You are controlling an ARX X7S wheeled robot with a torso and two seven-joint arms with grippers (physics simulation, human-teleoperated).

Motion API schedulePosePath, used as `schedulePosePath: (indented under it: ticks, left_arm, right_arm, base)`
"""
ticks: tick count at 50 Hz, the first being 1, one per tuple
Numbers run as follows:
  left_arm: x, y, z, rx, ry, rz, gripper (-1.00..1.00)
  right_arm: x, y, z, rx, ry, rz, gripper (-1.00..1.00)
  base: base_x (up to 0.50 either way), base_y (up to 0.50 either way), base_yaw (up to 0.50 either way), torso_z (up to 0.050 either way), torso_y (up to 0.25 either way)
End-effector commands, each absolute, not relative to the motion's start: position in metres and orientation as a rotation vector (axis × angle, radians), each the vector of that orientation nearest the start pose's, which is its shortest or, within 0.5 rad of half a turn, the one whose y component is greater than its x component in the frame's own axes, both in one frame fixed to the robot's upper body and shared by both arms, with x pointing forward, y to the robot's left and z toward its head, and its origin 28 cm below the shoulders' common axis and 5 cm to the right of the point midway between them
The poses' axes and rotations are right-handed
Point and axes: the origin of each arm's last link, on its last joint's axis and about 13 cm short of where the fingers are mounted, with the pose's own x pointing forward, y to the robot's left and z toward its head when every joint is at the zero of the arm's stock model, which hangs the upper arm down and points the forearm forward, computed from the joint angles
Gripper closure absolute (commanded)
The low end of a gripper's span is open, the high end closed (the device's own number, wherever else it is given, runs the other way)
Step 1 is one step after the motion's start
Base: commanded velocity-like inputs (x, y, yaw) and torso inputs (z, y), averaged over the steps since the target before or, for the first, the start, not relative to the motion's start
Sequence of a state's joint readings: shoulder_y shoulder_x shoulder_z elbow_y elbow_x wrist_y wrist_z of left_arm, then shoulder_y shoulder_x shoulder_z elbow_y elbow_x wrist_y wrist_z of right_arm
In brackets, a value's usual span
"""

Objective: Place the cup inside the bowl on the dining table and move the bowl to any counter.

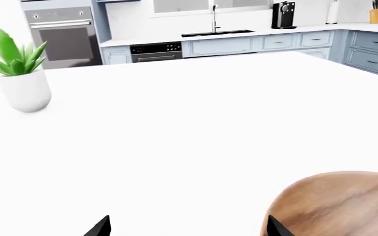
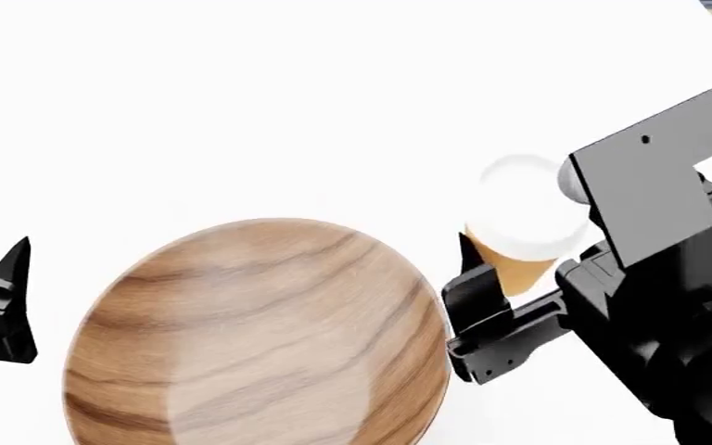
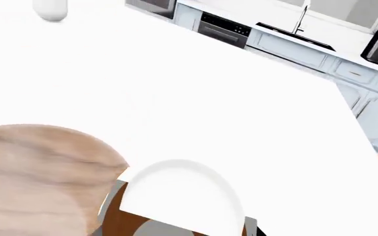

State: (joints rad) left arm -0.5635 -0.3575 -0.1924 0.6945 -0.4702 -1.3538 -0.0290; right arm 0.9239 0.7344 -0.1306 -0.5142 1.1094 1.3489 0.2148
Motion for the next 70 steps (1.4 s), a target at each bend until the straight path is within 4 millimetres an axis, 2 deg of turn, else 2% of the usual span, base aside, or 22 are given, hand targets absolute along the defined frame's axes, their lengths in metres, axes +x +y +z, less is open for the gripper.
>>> schedulePosePath:
  ticks: [1, 10, 16, 20, 23, 35, 52, 61, 68, 69, 70]
  left_arm:
    - [0.234, 0.277, 0.202, 0.052, 0.068, -0.054, -1.0]
    - [0.232, 0.278, 0.203, 0.054, 0.066, -0.046, -1.0]
    - [0.23, 0.281, 0.203, 0.051, 0.064, -0.043, -1.0]
    - [0.23, 0.28, 0.2, 0.043, 0.063, -0.038, -1.0]
    - [0.228, 0.282, 0.2, 0.035, 0.067, -0.038, -1.0]
    - [0.228, 0.284, 0.198, 0.026, 0.068, -0.03, -1.0]
    - [0.228, 0.285, 0.199, 0.029, 0.069, -0.028, -1.0]
    - [0.226, 0.288, 0.198, 0.026, 0.069, -0.026, -1.0]
    - [0.227, 0.286, 0.197, 0.028, 0.069, -0.026, -1.0]
    - [0.227, 0.286, 0.197, 0.027, 0.069, -0.027, -1.0]
    - [0.229, 0.283, 0.196, 0.028, 0.069, -0.026, -1.0]
  right_arm:
    - [0.262, -0.15, 0.295, -0.308, 0.092, 0.426, 1.0]
    - [0.273, -0.114, 0.298, -0.322, 0.116, 0.58, 1.0]
    - [0.276, -0.099, 0.287, -0.312, 0.176, 0.659, 1.0]
    - [0.278, -0.088, 0.271, -0.322, 0.251, 0.719, 1.0]
    - [0.278, -0.084, 0.26, -0.332, 0.298, 0.742, 1.0]
    - [0.273, -0.076, 0.25, -0.339, 0.368, 0.792, 1.0]
    - [0.284, -0.064, 0.23, -0.311, 0.459, 0.784, 1.0]
    - [0.284, -0.059, 0.224, -0.335, 0.477, 0.797, 1.0]
    - [0.282, -0.059, 0.227, -0.344, 0.466, 0.8, 1.0]
    - [0.282, -0.059, 0.228, -0.344, 0.463, 0.8, -1.0]
    - [0.282, -0.059, 0.228, -0.344, 0.461, 0.798, -1.0]
  base:
    - [0.0, 0.0, 0.0, 0.0, 0.0]
    - [0.0, 0.0, 0.0, 0.0, 0.0]
    - [0.0, 0.0, 0.0, 0.0, 0.0]
    - [0.0, 0.0, 0.0, 0.0, 0.0]
    - [0.0, 0.0, 0.0, 0.0, 0.0]
    - [0.0, 0.0, 0.0, 0.0, 0.0]
    - [0.0, 0.0, 0.0, 0.0, 0.0]
    - [0.0, 0.0, 0.0, 0.0, 0.0]
    - [0.0, 0.0, 0.0, 0.0, 0.0]
    - [0.0, 0.0, 0.0, 0.0, 0.0]
    - [0.0, 0.0, 0.0, 0.0, 0.0]
